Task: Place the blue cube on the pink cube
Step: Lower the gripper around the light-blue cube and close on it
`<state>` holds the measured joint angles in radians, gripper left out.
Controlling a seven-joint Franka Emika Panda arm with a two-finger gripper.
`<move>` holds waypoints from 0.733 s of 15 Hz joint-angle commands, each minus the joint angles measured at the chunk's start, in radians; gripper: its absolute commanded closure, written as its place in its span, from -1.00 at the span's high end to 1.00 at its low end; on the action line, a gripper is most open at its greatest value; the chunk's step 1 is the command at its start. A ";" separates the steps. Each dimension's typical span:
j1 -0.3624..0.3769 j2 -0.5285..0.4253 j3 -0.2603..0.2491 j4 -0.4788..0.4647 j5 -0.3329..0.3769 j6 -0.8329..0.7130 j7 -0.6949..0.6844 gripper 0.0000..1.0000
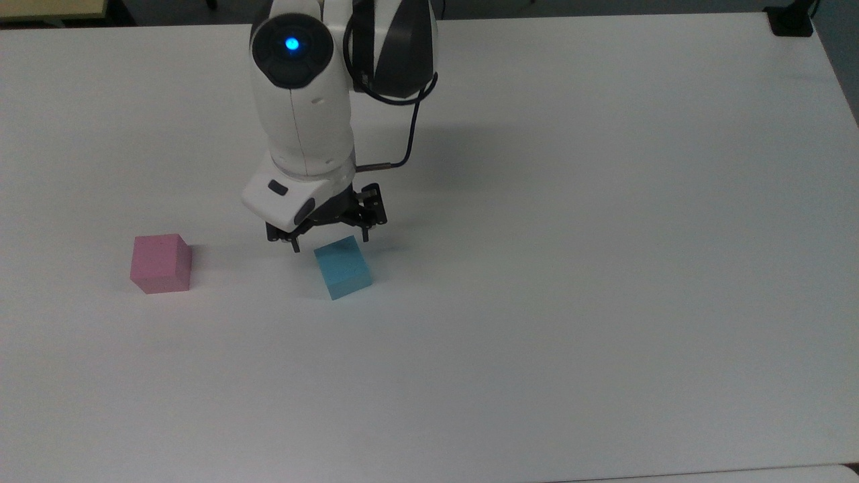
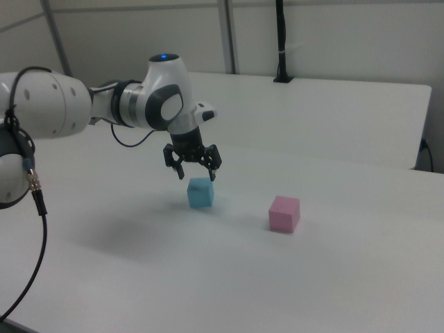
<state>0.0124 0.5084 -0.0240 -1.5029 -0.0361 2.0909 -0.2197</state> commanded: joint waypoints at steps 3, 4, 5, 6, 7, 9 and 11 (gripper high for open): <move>0.037 0.061 -0.005 0.021 -0.002 0.040 -0.009 1.00; 0.037 0.067 -0.005 0.021 -0.002 0.057 -0.001 0.99; 0.037 0.076 -0.005 0.021 -0.005 0.069 0.006 0.87; 0.037 0.079 -0.007 0.023 -0.010 0.077 0.008 0.77; 0.037 0.079 -0.007 0.021 -0.014 0.080 0.008 0.72; 0.037 0.079 -0.007 0.021 -0.024 0.080 0.008 0.72; 0.035 0.078 -0.007 0.023 -0.022 0.078 0.008 0.75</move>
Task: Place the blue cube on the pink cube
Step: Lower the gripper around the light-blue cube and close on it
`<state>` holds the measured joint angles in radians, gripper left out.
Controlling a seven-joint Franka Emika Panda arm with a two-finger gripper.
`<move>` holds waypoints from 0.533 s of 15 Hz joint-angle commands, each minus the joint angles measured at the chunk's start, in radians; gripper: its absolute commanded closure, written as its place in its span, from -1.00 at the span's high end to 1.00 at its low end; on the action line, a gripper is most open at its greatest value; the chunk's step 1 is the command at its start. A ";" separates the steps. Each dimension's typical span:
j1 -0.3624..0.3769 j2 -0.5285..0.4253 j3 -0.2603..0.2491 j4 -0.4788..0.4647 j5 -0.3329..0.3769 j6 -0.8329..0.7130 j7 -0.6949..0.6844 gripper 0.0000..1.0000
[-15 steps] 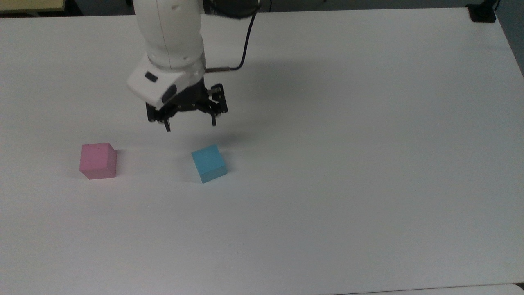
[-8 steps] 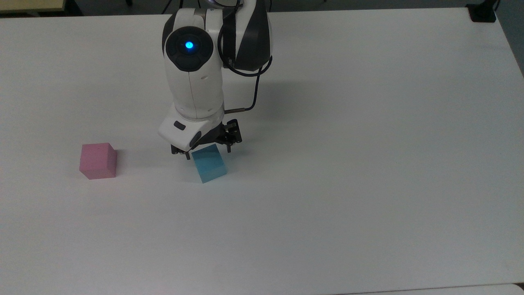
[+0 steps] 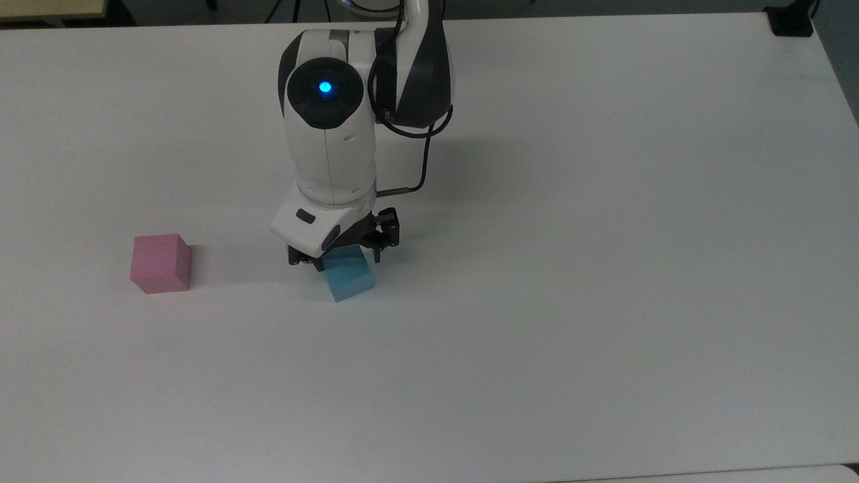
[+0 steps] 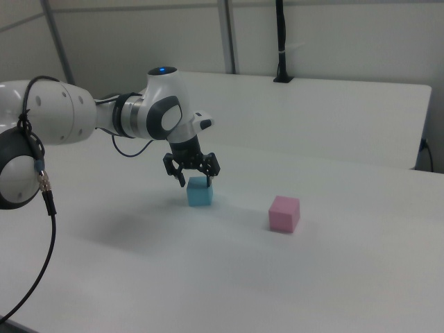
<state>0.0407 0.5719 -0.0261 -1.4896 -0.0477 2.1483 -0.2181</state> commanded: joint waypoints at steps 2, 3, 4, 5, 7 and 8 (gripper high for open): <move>0.004 0.002 -0.005 0.014 -0.003 0.013 0.012 1.00; 0.004 -0.001 -0.005 0.012 -0.003 0.012 0.014 1.00; 0.004 -0.003 -0.005 0.012 -0.001 0.012 0.014 1.00; 0.004 -0.003 -0.005 0.012 -0.001 0.012 0.014 1.00; 0.001 0.000 -0.005 0.012 -0.004 0.013 0.014 1.00; -0.002 0.000 -0.006 0.012 -0.006 0.015 0.014 1.00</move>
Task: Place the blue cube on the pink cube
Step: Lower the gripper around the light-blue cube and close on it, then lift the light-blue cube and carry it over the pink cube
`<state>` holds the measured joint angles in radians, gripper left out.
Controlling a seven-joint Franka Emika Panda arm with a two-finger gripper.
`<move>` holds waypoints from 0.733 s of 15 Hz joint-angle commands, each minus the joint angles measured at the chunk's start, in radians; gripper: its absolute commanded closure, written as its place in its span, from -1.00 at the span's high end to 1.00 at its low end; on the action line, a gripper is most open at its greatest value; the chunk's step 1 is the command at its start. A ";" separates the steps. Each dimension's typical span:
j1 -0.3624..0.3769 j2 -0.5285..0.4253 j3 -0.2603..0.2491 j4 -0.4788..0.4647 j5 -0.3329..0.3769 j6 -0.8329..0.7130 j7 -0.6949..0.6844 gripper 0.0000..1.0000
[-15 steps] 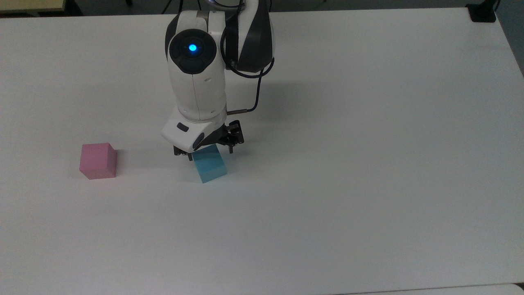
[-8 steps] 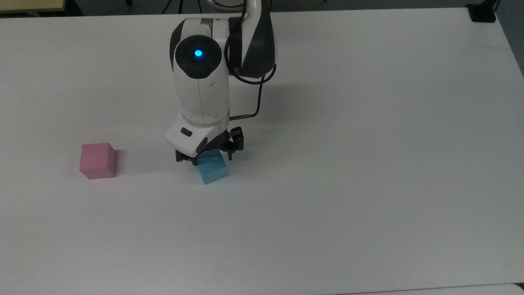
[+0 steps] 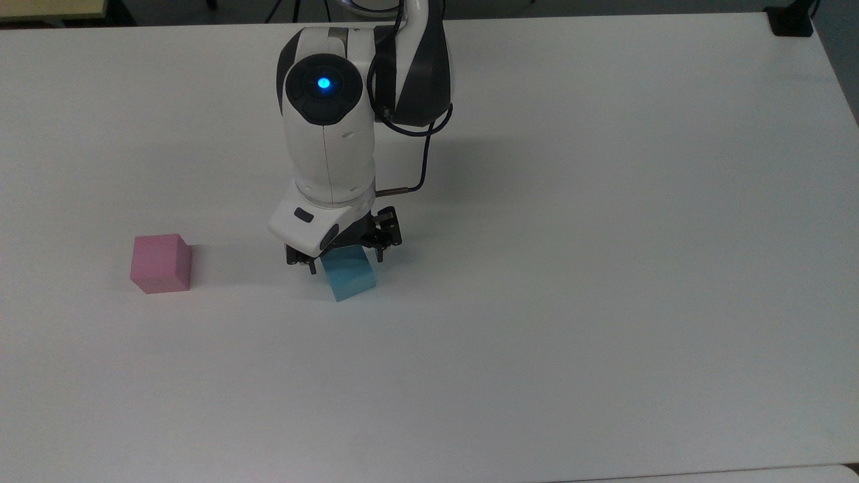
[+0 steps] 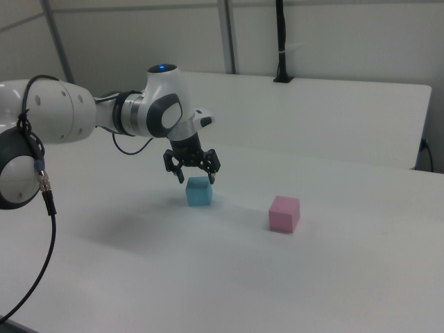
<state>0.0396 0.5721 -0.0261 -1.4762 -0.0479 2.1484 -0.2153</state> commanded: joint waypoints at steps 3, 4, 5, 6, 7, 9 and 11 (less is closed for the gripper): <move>-0.003 0.038 -0.008 -0.003 -0.010 0.024 0.011 1.00; 0.000 0.051 -0.008 -0.003 -0.012 0.025 0.016 1.00; 0.000 0.055 -0.008 -0.003 -0.010 0.034 0.030 0.98; -0.001 0.052 -0.008 -0.003 -0.009 0.053 0.060 0.39; -0.006 0.045 -0.011 -0.001 0.002 0.051 0.073 -0.18; -0.042 -0.007 -0.015 0.001 0.010 0.036 0.080 -0.68; -0.096 -0.044 -0.014 0.002 0.010 -0.014 0.074 -0.68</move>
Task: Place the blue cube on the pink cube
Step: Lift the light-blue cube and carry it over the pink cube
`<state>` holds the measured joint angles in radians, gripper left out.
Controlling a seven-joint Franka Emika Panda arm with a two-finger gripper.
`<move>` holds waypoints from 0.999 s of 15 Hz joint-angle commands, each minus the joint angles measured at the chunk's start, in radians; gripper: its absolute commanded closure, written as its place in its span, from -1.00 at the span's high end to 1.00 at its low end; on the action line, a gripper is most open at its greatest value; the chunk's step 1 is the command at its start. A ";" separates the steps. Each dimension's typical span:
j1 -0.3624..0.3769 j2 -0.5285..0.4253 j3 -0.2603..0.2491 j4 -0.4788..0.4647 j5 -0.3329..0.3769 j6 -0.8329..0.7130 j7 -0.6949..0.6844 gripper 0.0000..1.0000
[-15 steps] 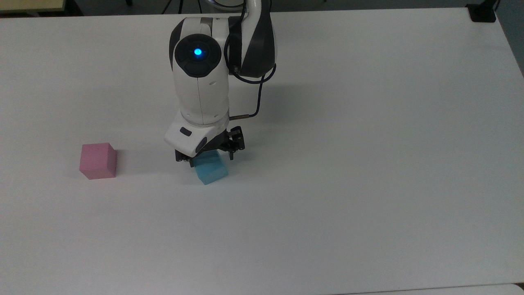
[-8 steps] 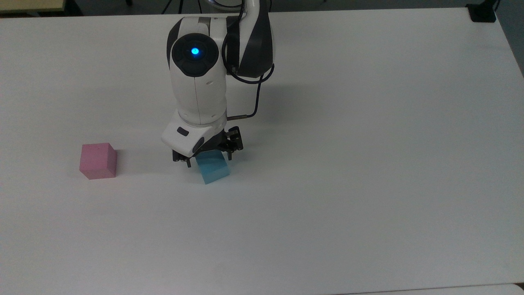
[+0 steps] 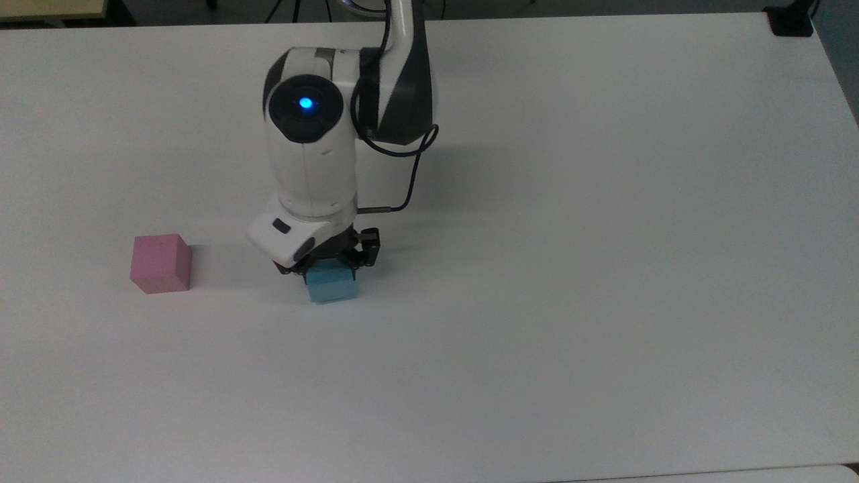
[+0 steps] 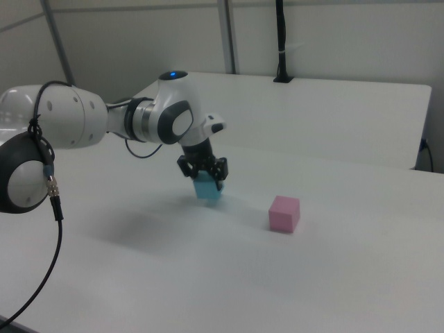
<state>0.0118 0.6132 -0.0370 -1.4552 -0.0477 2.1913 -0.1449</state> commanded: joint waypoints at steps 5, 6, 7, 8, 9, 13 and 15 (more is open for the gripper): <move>-0.176 -0.090 -0.003 0.081 0.003 -0.157 0.004 -0.65; -0.199 -0.087 -0.003 0.087 0.003 -0.151 0.004 -0.65; -0.222 -0.081 -0.003 0.094 0.002 -0.147 0.001 -0.64; -0.240 -0.070 -0.003 0.104 0.002 -0.142 -0.014 -0.63; -0.256 -0.057 -0.003 0.110 0.002 -0.119 -0.034 -0.59; -0.291 -0.007 -0.004 0.105 -0.007 -0.025 -0.055 -0.50; -0.299 -0.003 -0.004 0.101 -0.009 0.007 -0.055 -0.29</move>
<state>-0.2823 0.5870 -0.0412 -1.3692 -0.0478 2.1537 -0.1855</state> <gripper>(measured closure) 0.370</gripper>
